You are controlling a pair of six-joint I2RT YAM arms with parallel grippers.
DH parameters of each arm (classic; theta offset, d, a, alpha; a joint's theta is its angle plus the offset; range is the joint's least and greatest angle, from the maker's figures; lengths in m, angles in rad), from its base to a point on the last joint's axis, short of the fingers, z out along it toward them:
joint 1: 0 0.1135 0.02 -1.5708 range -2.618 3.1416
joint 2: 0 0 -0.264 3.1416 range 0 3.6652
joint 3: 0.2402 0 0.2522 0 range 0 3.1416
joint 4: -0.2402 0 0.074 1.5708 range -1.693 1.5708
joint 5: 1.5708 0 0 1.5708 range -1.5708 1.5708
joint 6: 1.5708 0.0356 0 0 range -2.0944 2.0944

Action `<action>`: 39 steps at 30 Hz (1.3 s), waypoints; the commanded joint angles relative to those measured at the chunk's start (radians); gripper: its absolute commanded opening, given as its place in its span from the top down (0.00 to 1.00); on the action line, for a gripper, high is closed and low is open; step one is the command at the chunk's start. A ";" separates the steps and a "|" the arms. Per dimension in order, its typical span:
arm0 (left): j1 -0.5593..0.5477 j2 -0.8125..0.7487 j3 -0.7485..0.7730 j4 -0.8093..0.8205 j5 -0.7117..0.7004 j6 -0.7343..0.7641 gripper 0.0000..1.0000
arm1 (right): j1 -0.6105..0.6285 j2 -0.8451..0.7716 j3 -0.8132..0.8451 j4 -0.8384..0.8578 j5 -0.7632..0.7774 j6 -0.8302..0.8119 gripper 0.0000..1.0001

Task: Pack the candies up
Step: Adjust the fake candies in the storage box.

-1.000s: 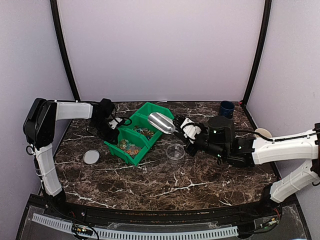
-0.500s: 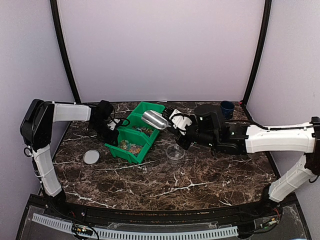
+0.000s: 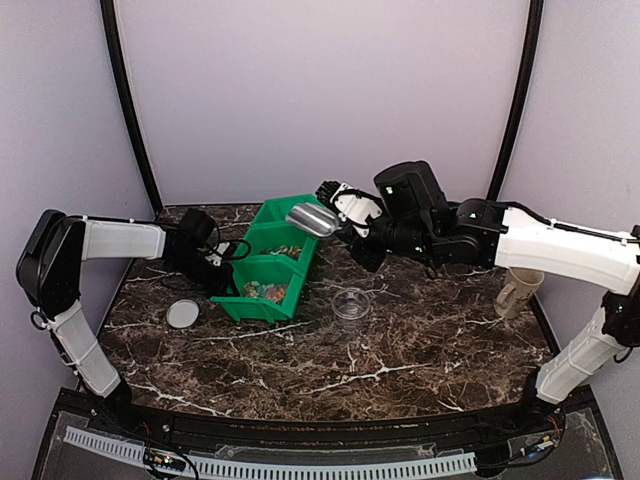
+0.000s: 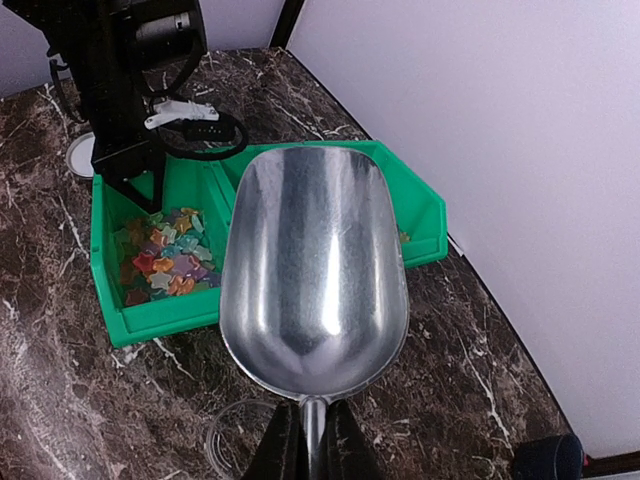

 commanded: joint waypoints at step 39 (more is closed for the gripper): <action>-0.104 -0.150 0.046 0.079 -0.180 0.045 1.00 | 0.104 0.416 0.543 -0.731 -0.113 -0.064 1.00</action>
